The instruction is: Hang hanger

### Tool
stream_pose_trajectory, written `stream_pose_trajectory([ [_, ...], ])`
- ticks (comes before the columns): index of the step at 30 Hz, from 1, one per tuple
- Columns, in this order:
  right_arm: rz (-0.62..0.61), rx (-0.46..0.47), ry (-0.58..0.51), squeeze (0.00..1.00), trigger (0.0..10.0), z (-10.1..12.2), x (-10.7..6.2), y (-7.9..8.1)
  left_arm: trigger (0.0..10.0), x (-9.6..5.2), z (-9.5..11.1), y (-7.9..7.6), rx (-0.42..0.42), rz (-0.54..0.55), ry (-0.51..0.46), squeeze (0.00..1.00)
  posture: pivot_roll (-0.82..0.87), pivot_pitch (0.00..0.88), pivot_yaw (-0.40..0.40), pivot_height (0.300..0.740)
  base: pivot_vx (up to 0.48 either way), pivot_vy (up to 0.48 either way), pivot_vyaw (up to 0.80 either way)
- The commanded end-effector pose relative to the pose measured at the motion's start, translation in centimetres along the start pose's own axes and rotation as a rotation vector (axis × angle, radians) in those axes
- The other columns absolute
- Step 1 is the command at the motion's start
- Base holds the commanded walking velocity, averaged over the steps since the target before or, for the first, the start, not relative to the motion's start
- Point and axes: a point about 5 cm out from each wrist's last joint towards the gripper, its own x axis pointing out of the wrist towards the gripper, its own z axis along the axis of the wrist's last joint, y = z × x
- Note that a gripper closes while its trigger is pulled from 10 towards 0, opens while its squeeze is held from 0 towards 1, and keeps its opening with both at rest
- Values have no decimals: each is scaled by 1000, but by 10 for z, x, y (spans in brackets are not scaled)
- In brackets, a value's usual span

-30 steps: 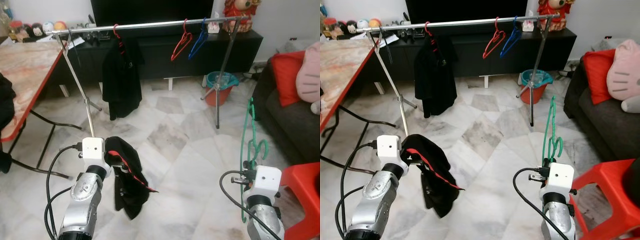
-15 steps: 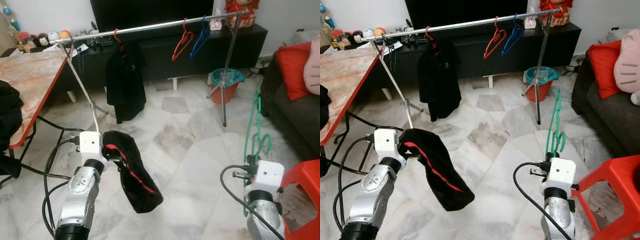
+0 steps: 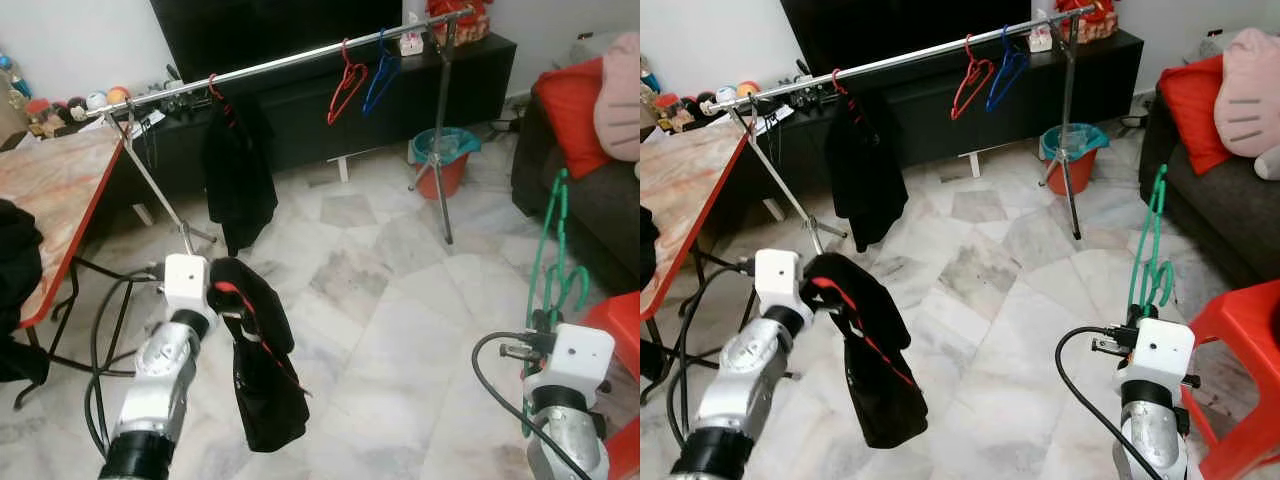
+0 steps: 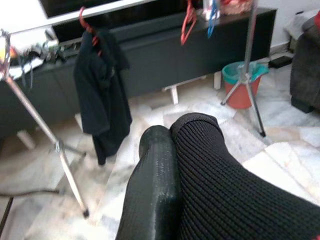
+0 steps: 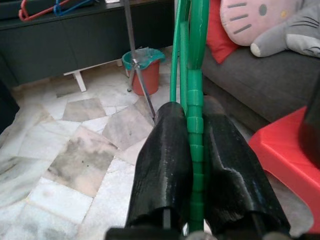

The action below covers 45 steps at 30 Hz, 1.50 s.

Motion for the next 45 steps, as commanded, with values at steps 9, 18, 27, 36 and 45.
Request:
stream_pose_trajectory([
  [9,160,8,31,0,10000,2,2,32,10000,-21,-3,24,-2,113,-9,0,66,0,39,732,0,0,0],
  [18,143,-6,32,0,10000,1,13,24,10000,-17,3,5,-3,91,-31,0,103,0,65,732,0,0,0],
  [27,62,18,-5,0,10000,9,22,13,10000,-9,1,2,5,47,-3,0,36,0,128,732,0,0,0],
  [36,87,8,18,0,10000,9,21,20,10000,-3,7,2,0,63,-23,0,45,0,82,732,0,0,0],
  [45,89,-11,-17,0,10000,18,22,12,10000,-9,7,-3,-21,72,-31,0,32,0,59,732,0,82,0],
])
